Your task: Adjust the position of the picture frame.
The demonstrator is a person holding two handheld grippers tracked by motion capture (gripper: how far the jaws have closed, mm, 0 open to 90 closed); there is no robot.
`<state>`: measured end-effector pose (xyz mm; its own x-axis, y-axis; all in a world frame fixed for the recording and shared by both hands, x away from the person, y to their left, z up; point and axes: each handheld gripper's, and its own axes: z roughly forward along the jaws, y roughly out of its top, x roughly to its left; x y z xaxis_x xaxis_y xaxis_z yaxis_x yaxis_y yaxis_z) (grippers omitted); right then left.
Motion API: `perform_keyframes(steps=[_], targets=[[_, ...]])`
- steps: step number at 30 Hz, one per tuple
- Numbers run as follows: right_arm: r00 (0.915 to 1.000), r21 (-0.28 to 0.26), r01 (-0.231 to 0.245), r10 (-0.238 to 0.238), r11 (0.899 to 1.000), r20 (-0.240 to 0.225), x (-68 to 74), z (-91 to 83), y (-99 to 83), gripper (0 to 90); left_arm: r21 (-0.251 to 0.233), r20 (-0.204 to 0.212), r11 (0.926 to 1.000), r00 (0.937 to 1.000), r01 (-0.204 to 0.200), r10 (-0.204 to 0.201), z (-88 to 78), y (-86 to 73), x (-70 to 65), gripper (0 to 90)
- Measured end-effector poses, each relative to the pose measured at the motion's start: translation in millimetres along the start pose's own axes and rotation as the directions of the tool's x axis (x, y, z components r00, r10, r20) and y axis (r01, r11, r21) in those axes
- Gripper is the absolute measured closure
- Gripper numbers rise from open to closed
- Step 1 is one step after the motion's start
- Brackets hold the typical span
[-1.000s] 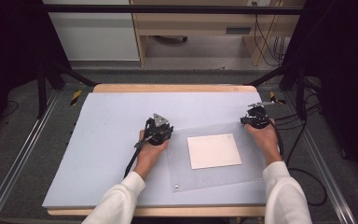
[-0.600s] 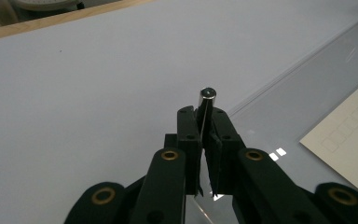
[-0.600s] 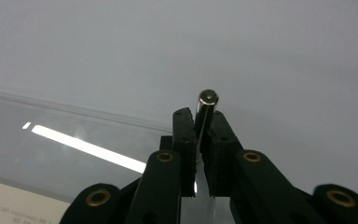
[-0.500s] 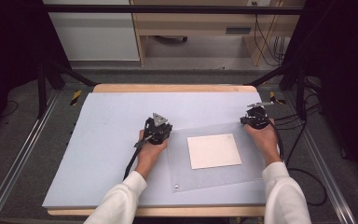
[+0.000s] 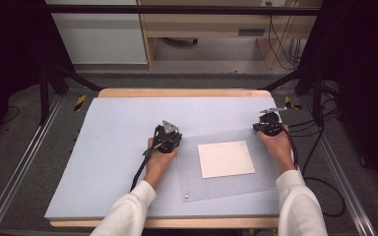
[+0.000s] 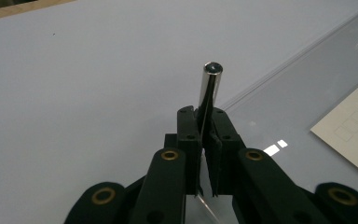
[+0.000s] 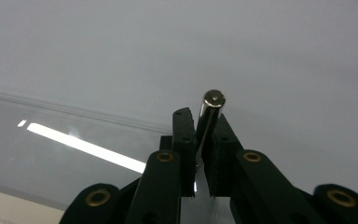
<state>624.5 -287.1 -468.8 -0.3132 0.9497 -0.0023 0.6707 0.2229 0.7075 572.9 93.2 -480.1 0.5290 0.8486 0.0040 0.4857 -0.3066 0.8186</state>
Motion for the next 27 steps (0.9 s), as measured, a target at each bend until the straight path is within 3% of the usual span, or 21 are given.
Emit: perform_keyframes(steps=[12,17,25,27], targets=[[0.9999,-0.008,0.016,-0.016,1.000,0.007,-0.8,1.9,1.0,85.0,0.018,0.000,0.9994,0.9995,0.031,-0.031,0.6,3.5,0.6,84.3],[0.9996,0.001,0.021,-0.021,1.000,0.018,2.6,-1.1,2.9,85.3,0.032,0.031,0.9977,0.9977,0.059,-0.060,-1.0,5.8,4.9,83.7],[0.9990,0.043,0.040,-0.041,0.998,0.016,8.4,-10.0,10.1,85.4,0.053,0.047,0.9982,0.9984,0.028,-0.031,-9.3,11.8,10.2,84.1],[0.9988,0.052,0.045,-0.046,0.998,0.015,11.7,-14.1,14.9,85.4,0.054,0.053,0.9979,0.9978,0.036,-0.039,-12.2,12.5,12.8,84.1]])
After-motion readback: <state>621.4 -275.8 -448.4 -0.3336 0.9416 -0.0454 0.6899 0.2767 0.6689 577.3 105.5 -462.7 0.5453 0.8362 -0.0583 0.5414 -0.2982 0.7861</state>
